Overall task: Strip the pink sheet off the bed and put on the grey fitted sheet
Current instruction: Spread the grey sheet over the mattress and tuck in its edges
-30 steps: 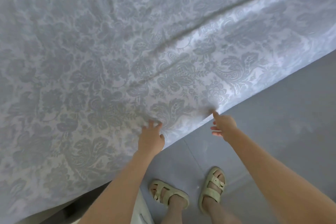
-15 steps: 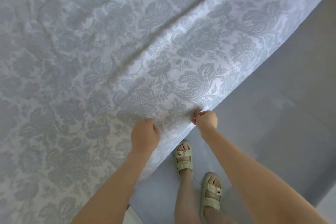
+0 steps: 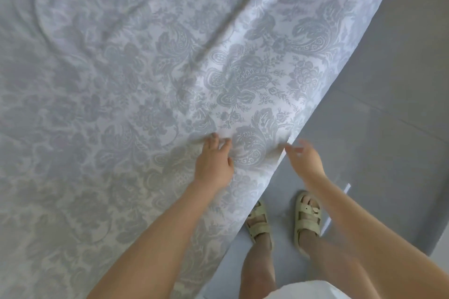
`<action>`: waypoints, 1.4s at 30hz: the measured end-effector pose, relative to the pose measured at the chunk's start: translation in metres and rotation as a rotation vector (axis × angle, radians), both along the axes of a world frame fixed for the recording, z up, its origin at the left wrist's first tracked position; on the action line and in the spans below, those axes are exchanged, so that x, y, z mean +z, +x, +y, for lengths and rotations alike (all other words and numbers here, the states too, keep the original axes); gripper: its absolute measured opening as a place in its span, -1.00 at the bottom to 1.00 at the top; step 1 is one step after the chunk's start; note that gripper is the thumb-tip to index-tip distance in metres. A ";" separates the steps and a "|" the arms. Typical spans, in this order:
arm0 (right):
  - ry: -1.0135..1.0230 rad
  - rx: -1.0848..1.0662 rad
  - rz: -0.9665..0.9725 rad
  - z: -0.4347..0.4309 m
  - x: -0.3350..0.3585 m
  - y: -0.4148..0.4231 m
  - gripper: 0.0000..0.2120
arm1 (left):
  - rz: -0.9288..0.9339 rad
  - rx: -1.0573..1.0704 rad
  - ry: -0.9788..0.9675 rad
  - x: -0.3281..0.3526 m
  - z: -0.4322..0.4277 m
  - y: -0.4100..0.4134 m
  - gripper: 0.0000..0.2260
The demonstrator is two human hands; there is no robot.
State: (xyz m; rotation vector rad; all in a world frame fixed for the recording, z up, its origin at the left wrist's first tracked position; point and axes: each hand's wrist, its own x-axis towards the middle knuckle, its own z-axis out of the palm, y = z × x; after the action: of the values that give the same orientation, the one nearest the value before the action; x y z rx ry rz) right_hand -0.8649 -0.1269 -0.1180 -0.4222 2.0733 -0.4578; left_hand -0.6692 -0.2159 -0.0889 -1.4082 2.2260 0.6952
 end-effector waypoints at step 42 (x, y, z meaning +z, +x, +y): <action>-0.127 0.082 -0.052 -0.179 -0.023 -0.296 -0.55 | -0.184 -0.062 0.127 0.018 -0.165 -0.348 -0.61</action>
State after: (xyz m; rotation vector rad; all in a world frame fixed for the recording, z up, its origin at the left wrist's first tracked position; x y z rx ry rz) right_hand -1.1609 -0.3064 -0.1414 -0.5620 1.9755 -0.5476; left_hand -1.0174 -0.3809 -0.0712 -1.2816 2.0376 0.6461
